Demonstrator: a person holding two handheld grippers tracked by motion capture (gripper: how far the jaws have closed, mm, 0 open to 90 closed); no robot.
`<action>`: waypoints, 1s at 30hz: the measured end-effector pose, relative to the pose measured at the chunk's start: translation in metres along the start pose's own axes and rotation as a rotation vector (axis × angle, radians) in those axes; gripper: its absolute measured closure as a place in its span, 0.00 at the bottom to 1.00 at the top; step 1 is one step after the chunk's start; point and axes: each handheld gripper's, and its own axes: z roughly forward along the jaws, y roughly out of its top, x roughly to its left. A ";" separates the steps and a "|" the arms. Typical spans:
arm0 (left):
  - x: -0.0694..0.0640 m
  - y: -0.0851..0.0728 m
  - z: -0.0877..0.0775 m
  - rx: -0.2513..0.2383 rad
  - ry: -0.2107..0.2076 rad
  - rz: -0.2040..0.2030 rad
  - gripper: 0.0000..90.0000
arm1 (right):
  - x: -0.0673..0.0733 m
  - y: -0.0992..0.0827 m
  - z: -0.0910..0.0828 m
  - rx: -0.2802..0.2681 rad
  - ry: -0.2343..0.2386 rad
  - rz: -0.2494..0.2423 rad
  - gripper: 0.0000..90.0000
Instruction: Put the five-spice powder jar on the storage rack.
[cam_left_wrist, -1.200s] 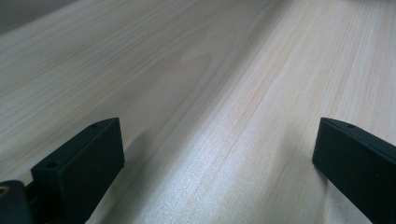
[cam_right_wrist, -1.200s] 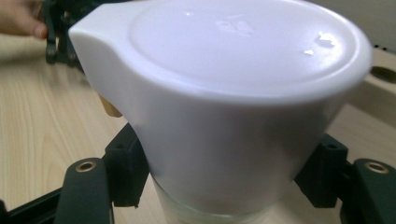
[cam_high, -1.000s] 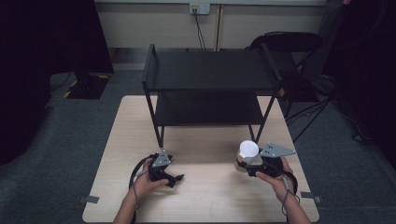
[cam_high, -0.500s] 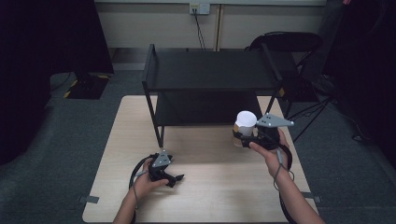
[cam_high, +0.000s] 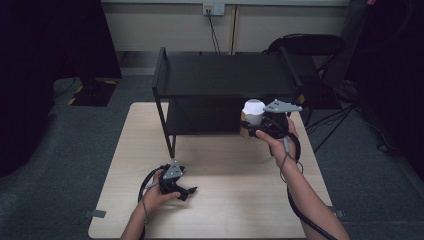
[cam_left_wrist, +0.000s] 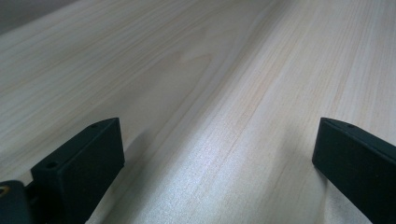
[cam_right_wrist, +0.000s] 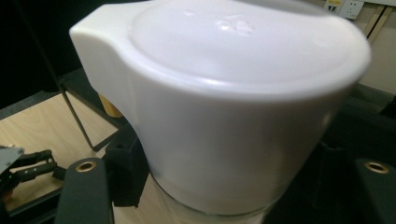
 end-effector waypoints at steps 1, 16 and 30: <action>0.000 0.000 0.000 0.000 0.000 0.000 0.02 | 0.000 0.000 0.000 0.000 0.000 0.000 0.34; 0.000 0.000 0.000 0.001 -0.001 0.000 0.02 | 0.001 0.015 0.026 0.031 -0.063 0.035 0.34; 0.000 0.000 0.000 0.001 0.000 0.000 0.02 | -0.004 0.006 0.036 0.027 -0.087 0.057 0.34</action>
